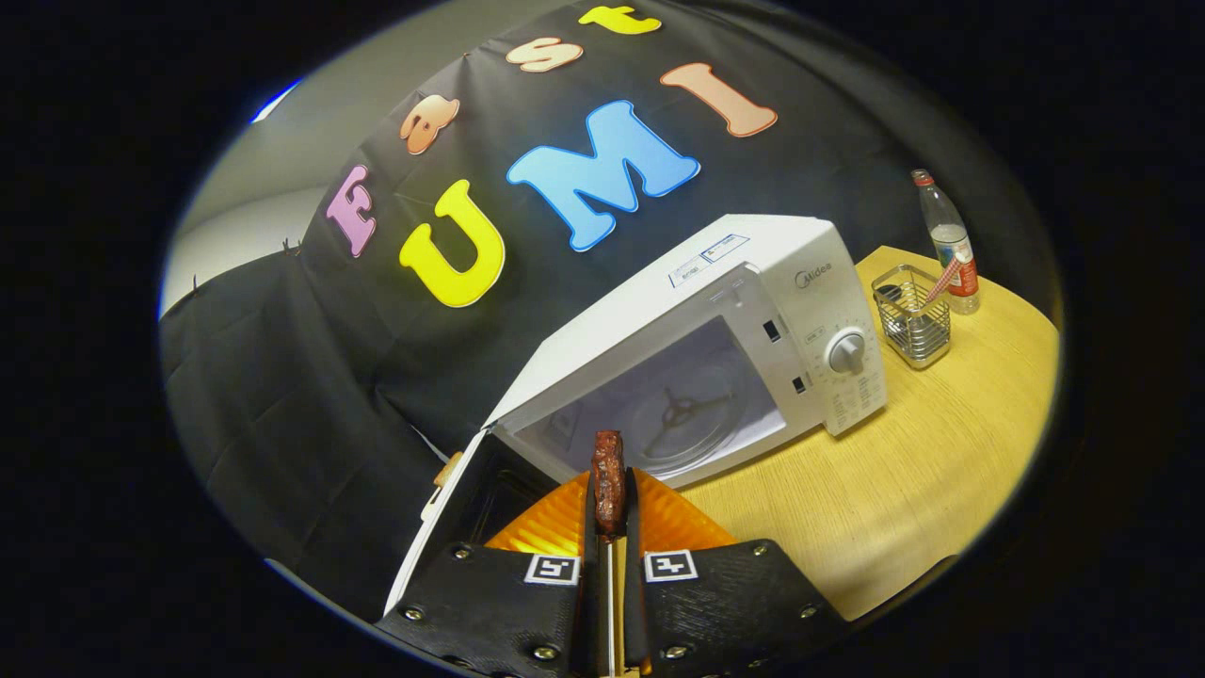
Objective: Open the microwave, put the food inside, and close the microwave door.
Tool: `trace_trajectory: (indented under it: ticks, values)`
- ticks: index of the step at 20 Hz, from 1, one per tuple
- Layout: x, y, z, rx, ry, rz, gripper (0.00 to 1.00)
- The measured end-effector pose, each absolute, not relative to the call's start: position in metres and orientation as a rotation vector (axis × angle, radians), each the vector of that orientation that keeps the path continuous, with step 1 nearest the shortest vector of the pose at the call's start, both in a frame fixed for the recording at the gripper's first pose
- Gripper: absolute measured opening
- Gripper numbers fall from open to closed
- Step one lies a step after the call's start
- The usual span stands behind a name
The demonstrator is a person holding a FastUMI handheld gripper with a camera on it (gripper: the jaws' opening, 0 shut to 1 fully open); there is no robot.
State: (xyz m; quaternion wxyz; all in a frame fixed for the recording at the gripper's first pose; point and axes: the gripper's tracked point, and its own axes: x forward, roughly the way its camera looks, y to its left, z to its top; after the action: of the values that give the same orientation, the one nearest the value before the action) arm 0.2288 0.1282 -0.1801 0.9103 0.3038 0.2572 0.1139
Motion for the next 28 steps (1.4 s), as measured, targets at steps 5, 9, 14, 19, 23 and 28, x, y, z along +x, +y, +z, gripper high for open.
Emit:
trace_trajectory:
  ticks: [5, 9, 14, 19, 23, 28]
  values:
    - [0.270, 0.139, -0.201, 0.618, 0.486, 0.212, 0.11]
    - [0.298, 0.151, -0.223, 0.619, 0.474, 0.200, 0.11]
    - [0.330, 0.160, -0.259, 0.607, 0.490, 0.178, 0.11]
    - [0.355, 0.162, -0.277, 0.549, 0.490, 0.151, 0.11]
    - [0.368, 0.167, -0.293, 0.555, 0.514, 0.151, 0.12]
    - [0.377, 0.163, -0.302, 0.504, 0.526, 0.121, 0.17]
